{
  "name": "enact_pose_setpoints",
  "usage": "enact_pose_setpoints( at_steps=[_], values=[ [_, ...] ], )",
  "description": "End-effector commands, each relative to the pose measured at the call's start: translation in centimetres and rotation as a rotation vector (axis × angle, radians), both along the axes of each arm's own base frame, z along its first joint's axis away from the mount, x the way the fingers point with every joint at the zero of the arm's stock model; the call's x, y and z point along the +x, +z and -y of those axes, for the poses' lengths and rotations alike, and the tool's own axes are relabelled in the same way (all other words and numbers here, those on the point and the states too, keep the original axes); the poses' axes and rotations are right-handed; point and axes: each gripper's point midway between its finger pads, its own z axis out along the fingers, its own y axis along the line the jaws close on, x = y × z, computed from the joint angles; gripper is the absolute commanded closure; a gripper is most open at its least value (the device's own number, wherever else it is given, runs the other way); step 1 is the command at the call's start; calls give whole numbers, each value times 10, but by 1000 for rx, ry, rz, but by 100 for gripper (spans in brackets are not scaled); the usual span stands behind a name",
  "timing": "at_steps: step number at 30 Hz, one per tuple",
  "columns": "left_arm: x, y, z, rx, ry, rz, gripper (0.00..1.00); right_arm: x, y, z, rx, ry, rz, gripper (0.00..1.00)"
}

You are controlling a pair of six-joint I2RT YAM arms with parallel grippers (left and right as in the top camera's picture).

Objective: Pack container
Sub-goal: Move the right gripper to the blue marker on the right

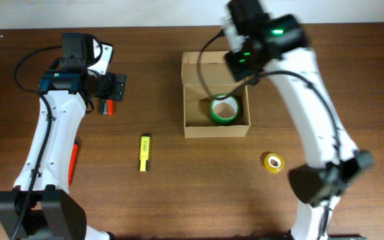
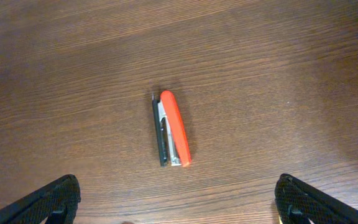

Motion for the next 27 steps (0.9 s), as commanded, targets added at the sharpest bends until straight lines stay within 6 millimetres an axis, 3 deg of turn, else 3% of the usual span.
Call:
enact_pose_setpoints(
  at_steps=[1,6,10,13,18,23,27],
  values=[
    [4,3,-4,30,-5,8,0,-14,29,31,-4,-87,71,45],
    [4,3,-4,34,-11,7,0,-58,56,80,-4,-178,154,42],
    [4,3,-4,35,-11,7,0,-105,52,126,-11,-285,154,36],
    [4,3,-4,35,-11,8,0,-139,34,160,-20,-361,131,36],
    [4,3,-4,34,-11,8,0,-167,-8,208,-59,-480,128,20],
    [4,3,-4,34,-11,8,0,-170,-66,231,-4,-497,60,19],
    [6,4,-4,34,-11,15,0,-167,-90,253,23,-519,6,20]
  ],
)
